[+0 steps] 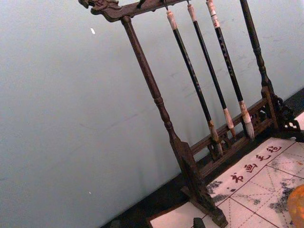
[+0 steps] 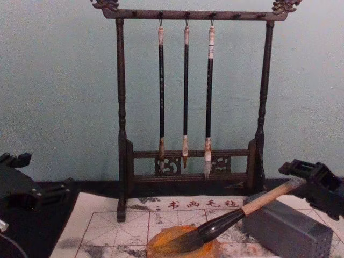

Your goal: Pick up the brush from the inkstone, write on the paper, then place the brush back to its original position.

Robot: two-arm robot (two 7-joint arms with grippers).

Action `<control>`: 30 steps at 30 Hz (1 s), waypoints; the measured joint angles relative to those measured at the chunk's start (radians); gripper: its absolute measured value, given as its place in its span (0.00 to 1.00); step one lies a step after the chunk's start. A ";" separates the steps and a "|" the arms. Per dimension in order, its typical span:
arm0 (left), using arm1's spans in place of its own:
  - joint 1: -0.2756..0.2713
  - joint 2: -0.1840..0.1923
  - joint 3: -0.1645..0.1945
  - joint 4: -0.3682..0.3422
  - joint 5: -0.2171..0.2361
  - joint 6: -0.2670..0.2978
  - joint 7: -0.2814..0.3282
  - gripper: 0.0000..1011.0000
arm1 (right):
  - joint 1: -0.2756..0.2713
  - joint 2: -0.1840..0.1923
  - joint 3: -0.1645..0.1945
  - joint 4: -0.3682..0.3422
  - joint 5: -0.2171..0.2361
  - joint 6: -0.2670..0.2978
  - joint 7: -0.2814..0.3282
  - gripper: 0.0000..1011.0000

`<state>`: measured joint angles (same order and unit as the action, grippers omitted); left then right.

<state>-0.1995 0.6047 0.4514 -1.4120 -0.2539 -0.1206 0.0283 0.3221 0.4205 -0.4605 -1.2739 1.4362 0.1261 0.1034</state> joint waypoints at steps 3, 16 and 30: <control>0.000 0.000 0.000 0.000 0.000 0.000 0.000 0.99 | 0.000 0.000 0.000 0.000 0.000 0.000 0.000 0.67; 0.000 0.000 0.000 0.000 0.000 0.000 0.000 0.99 | 0.000 0.000 0.000 -0.001 0.000 0.000 0.000 0.99; 0.000 0.000 0.000 0.000 0.000 0.000 0.000 0.99 | 0.000 0.000 0.000 -0.001 0.000 0.000 0.001 0.99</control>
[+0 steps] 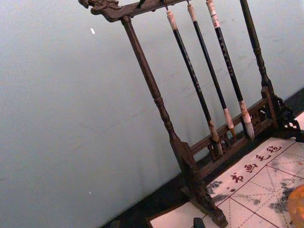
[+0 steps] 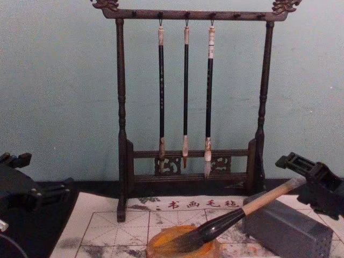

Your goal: Pick up the brush from the inkstone, write on the paper, then place the brush back to its original position.

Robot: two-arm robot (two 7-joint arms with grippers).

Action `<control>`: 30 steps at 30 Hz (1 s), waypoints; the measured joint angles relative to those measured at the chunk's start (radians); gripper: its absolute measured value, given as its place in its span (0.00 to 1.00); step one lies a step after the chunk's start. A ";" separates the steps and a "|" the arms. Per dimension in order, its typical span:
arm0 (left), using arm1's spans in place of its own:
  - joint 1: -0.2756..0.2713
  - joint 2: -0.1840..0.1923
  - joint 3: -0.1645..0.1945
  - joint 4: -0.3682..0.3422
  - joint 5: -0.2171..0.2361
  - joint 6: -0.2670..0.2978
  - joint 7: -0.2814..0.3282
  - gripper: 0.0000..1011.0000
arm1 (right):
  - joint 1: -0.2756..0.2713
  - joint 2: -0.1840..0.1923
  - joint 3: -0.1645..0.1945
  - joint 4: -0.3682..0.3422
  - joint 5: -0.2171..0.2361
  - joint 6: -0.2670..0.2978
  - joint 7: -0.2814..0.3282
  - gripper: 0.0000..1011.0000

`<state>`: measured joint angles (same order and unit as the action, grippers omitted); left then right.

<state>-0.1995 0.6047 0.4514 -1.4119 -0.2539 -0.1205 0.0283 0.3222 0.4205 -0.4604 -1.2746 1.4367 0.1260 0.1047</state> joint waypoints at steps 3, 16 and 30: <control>0.000 0.000 0.000 0.000 0.000 0.000 0.000 0.99 | 0.000 0.001 0.001 0.000 0.000 -0.002 0.008 0.99; 0.000 0.000 0.000 0.000 0.000 0.000 0.000 0.99 | -0.023 0.030 0.022 -0.055 -0.095 -0.104 0.000 0.99; 0.000 0.000 0.000 0.000 0.000 0.000 0.000 0.99 | -0.103 0.123 -0.047 -0.140 -0.538 -0.332 -0.130 0.99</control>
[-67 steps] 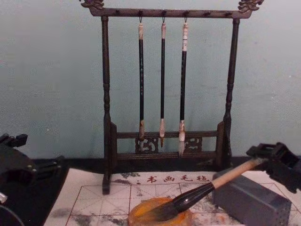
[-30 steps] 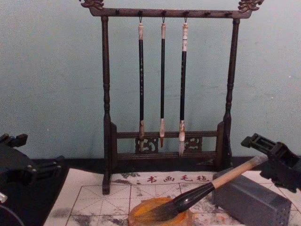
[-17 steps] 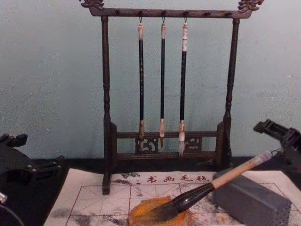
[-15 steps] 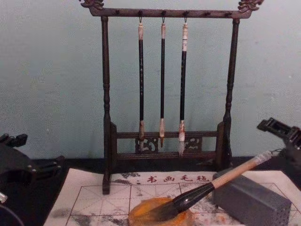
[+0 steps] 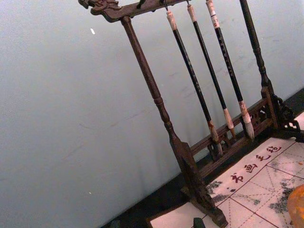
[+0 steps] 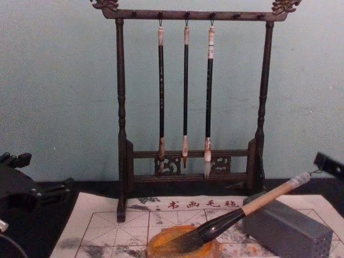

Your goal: Pick up the brush from the inkstone, write on the paper, then place the brush back to its original position.

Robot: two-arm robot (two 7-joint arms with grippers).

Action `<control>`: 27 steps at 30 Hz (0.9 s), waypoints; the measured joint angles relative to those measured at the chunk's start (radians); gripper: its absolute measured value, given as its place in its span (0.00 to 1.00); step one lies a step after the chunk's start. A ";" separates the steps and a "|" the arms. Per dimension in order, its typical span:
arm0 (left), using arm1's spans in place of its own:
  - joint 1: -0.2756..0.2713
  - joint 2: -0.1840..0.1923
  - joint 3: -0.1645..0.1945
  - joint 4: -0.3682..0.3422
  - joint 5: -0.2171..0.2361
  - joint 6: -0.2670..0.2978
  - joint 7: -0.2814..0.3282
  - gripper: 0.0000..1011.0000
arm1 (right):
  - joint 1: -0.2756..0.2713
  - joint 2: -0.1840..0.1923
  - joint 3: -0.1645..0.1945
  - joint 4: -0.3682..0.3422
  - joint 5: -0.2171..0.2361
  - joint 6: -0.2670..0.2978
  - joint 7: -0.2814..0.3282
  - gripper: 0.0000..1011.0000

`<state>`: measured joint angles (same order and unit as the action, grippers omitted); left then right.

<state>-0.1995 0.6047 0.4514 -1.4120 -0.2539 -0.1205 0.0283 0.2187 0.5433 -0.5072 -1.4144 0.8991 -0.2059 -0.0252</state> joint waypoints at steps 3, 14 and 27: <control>0.000 0.000 0.000 0.000 0.000 0.000 0.000 0.99 | -0.020 0.020 -0.012 -0.016 -0.059 -0.001 -0.029 0.99; 0.000 0.000 0.000 0.000 0.000 0.000 0.000 0.99 | -0.039 0.018 -0.027 0.001 -0.165 0.007 -0.087 0.99; 0.000 0.000 0.000 0.000 0.000 0.000 0.000 0.99 | -0.040 0.017 -0.025 0.003 -0.166 0.010 -0.088 0.99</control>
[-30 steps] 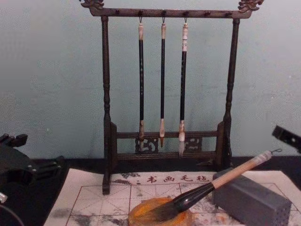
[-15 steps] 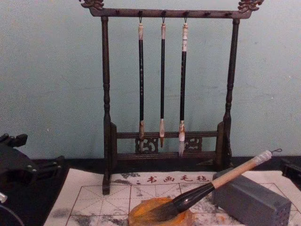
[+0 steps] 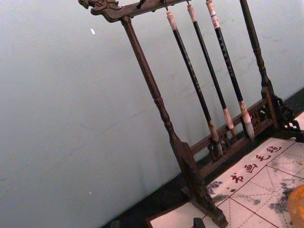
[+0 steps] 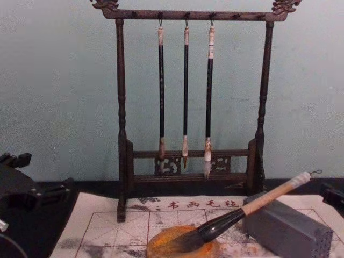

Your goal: Pick up the brush from the inkstone, write on the paper, then place the brush back to its original position.

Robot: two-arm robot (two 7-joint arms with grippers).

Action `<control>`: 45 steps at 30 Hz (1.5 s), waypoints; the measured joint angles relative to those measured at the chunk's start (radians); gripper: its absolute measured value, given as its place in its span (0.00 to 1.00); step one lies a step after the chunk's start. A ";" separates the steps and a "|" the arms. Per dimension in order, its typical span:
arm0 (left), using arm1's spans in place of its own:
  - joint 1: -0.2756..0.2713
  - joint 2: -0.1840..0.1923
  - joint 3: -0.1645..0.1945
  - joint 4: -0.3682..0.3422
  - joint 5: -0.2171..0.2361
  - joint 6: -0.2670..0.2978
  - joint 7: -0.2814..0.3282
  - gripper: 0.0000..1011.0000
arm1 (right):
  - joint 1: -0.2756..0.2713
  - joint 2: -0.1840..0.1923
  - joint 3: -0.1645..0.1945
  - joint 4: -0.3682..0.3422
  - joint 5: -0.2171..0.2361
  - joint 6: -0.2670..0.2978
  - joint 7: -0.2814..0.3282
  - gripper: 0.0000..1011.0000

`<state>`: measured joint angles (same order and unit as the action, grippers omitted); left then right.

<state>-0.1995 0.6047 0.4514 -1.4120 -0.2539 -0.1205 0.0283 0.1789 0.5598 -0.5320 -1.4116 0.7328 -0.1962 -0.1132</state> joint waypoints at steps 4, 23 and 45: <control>0.000 0.000 0.000 0.000 0.000 0.000 0.000 0.99 | 0.000 0.000 0.000 0.000 0.002 0.001 0.001 0.99; 0.000 0.000 0.000 0.000 0.000 0.000 0.000 0.99 | 0.001 0.001 0.000 -0.001 0.004 0.001 0.002 0.99; 0.000 0.000 0.000 0.000 0.000 0.000 0.000 0.99 | 0.001 0.001 0.000 -0.001 0.005 0.001 0.002 0.99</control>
<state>-0.1995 0.6047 0.4514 -1.4120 -0.2539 -0.1205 0.0283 0.1804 0.5608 -0.5322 -1.4129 0.7379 -0.1951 -0.1110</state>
